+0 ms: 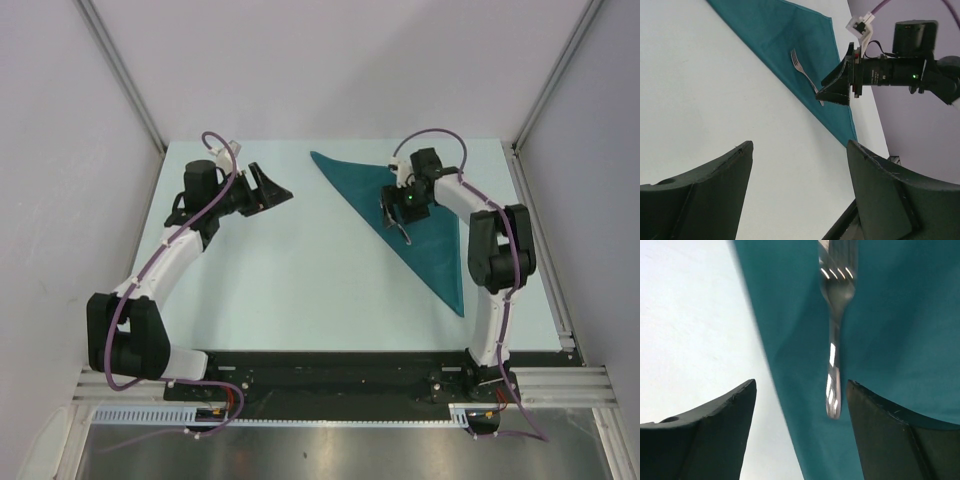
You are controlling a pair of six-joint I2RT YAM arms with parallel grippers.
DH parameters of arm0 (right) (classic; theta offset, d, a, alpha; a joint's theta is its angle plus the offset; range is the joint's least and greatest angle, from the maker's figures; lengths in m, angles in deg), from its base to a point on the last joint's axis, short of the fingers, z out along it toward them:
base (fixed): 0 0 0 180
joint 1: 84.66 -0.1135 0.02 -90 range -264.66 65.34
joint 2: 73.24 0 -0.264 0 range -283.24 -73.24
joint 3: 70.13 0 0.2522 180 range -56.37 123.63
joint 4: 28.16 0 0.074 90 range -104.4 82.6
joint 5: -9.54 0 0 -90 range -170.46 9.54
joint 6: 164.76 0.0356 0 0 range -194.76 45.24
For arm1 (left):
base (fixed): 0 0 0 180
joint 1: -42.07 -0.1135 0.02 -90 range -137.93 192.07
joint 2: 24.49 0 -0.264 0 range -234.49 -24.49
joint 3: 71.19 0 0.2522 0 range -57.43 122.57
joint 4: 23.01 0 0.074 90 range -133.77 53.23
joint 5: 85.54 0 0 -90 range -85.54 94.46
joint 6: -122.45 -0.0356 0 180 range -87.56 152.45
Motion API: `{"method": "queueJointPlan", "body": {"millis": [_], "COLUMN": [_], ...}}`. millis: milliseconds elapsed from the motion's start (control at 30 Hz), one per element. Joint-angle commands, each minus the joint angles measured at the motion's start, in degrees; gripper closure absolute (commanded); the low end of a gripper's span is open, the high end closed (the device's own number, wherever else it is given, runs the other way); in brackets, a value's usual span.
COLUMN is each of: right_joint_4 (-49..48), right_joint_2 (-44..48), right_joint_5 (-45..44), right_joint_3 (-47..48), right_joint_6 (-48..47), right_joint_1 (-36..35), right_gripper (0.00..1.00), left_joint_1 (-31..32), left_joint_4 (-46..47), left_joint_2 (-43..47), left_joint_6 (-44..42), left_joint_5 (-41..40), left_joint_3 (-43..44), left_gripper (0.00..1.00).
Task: Fold the napkin, place the utensils inside, and roll it up
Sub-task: Place the utensil onto the napkin
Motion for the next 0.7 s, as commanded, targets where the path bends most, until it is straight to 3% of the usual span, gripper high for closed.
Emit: {"method": "queueJointPlan", "body": {"millis": [0, 233, 500, 667], "right_joint_4": [-16.2, -15.8, -15.2, -14.2], "right_joint_2": [5.5, 2.0, 0.9, -0.3], "right_joint_5": [-11.4, -17.1, -15.6, -14.2], "right_joint_3": [-2.2, -1.2, -1.9, -1.9], "right_joint_6": [-3.9, -6.1, -7.1, -7.4], "right_joint_1": [-2.8, -4.5, -5.1, -5.2], "right_gripper": [0.24, 0.33, 0.48, 0.51], "left_joint_1": [-0.3, -0.3, -0.3, -0.3], "left_joint_4": [0.7, 0.7, 0.8, 0.9], "left_joint_2": [1.0, 0.8, 0.3, -0.1], "left_joint_6": [-1.1, -1.0, -0.7, -0.4], "left_joint_5": [1.3, 1.6, 2.2, 2.7], "left_joint_3": [2.8, 2.8, 2.9, 2.9], "left_gripper": [0.2, 0.19, 0.2, 0.19]}}
